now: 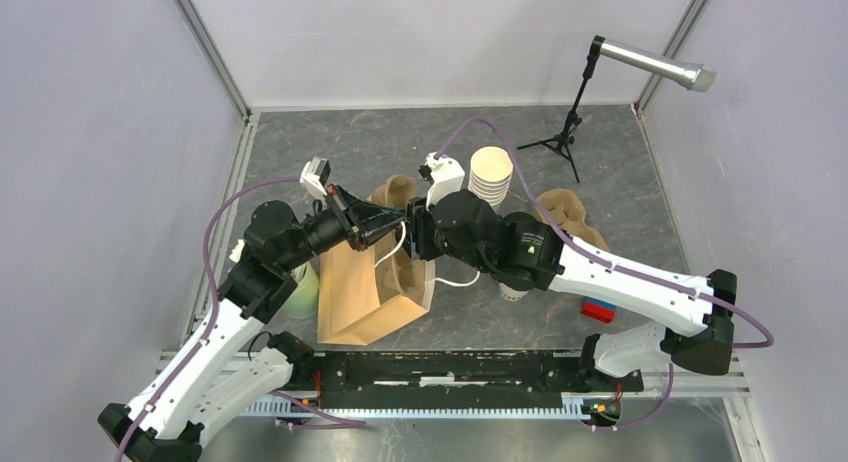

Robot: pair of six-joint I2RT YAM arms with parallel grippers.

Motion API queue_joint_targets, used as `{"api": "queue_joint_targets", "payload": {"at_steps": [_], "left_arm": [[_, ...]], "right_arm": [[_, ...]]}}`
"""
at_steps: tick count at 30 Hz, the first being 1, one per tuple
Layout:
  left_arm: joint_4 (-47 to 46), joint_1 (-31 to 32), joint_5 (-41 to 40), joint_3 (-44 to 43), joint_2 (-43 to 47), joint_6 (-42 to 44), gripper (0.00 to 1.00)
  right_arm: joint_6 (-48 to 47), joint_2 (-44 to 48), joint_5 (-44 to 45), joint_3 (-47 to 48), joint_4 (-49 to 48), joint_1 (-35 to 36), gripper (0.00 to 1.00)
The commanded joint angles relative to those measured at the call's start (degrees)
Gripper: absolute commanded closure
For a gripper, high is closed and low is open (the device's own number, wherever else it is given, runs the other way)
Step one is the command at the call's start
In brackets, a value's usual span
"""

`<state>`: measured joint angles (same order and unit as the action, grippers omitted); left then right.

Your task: Pack the takeout coffee

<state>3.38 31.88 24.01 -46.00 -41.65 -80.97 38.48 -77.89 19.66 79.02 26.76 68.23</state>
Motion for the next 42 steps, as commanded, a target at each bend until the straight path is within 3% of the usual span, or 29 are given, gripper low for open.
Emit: {"api": "queue_joint_targets", "payload": {"at_steps": [1,7,13,20,29,36,40,42], "left_arm": [[-1.2,-0.1,-0.6,-1.9,1.0,4.9,0.98],[1.4,-0.1,-1.8,-2.4,2.6,6.2,0.98],[2.1,-0.1,-1.8,-3.5,2.0,7.4,0.98],[1.3,-0.1,-1.6,-3.2,1.4,7.3,0.98],[1.5,-0.1,-1.3,-4.1,0.5,8.1,0.98],[1.5,-0.1,-1.2,-4.7,0.0,8.6,0.98],[2.1,-0.1,-1.3,-5.4,-0.3,9.2,0.98],[2.2,-0.1,-1.4,-5.4,-0.4,9.3,0.98]], "right_arm": [[-1.3,-0.3,-0.4,2.8,0.4,0.9,0.59],[-4.4,2.6,5.2,8.5,2.2,0.7,0.54],[-5.1,8.1,7.8,4.8,0.1,0.5,0.49],[-9.8,11.6,15.9,3.4,3.8,-1.3,0.36],[-5.6,13.1,-1.8,-5.3,3.2,-11.0,0.22],[-3.9,11.6,-12.8,-9.4,-3.2,-14.7,0.25],[-2.9,10.4,-13.9,-9.9,-1.8,-14.8,0.28],[-4.0,10.0,-13.7,-10.1,-1.7,-14.9,0.23]]}}
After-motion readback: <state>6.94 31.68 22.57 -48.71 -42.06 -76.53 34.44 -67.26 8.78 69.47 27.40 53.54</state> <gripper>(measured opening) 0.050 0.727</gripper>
